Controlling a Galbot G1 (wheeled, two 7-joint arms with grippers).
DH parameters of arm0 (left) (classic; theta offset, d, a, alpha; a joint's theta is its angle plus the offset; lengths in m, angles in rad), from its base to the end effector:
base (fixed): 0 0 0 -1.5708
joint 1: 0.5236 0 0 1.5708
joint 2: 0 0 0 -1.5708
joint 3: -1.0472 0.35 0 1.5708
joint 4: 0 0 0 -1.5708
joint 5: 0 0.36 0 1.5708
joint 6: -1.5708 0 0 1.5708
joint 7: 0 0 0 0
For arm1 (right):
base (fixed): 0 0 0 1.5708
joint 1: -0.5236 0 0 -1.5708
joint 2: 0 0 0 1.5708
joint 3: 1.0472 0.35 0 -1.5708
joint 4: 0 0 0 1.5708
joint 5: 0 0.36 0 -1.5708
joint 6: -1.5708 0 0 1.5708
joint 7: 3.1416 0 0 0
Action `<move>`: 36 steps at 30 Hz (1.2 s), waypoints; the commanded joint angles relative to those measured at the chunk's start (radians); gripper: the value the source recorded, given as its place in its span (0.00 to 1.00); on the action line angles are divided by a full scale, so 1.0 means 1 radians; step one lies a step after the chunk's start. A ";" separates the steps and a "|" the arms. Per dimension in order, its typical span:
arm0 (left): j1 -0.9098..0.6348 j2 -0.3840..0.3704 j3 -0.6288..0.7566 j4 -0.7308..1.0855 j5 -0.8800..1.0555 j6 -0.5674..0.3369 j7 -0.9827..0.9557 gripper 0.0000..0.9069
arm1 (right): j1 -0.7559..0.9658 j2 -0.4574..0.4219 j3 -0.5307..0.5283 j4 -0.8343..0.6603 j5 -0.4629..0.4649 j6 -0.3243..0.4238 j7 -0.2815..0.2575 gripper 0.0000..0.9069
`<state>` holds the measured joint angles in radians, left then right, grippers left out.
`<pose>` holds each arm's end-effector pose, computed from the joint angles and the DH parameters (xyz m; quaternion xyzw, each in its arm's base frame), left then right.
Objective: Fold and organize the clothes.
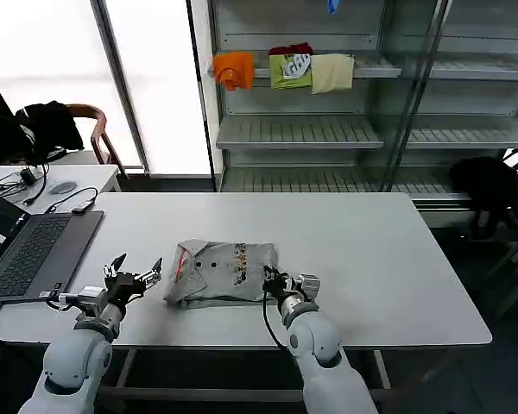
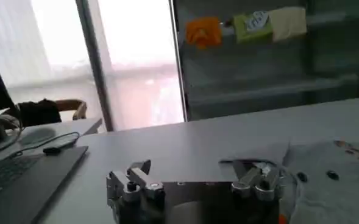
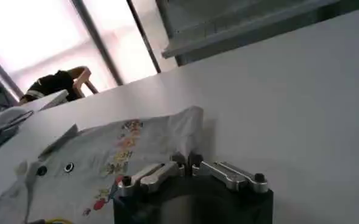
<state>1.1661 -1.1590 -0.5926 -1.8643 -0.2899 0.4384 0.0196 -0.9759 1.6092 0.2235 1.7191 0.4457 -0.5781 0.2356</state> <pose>0.3158 0.1202 -0.2550 -0.0173 -0.9893 -0.0661 0.1288 0.3601 0.1166 -0.2676 0.1198 -0.9553 -0.1582 0.2192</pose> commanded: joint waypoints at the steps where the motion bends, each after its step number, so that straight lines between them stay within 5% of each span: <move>1: 0.005 -0.002 -0.008 0.005 -0.003 -0.003 0.000 1.00 | -0.102 -0.096 0.066 0.165 0.056 0.000 0.041 0.00; 20: 0.022 -0.054 0.015 -0.017 0.006 -0.002 -0.005 1.00 | -0.224 -0.150 0.244 0.234 0.021 0.000 -0.019 0.00; 21: 0.023 -0.056 0.014 -0.018 0.005 -0.003 -0.004 1.00 | -0.226 -0.149 0.250 0.237 0.016 -0.001 -0.022 0.76; 22: 0.026 -0.059 0.014 -0.019 0.005 -0.004 -0.004 1.00 | -0.228 -0.150 0.260 0.237 -0.002 0.001 -0.034 1.00; 27: 0.038 -0.069 0.005 -0.030 -0.043 -0.045 -0.003 1.00 | -0.239 -0.163 0.315 0.257 -0.133 0.012 -0.098 1.00; 36: 0.042 -0.051 -0.039 -0.033 -0.243 -0.132 0.008 1.00 | -0.284 -0.299 0.424 0.315 -0.311 0.185 -0.171 1.00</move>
<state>1.2039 -1.2203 -0.6039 -1.8965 -0.3575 0.3752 0.0157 -1.2191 1.4289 0.5257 1.9822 0.3197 -0.5308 0.1421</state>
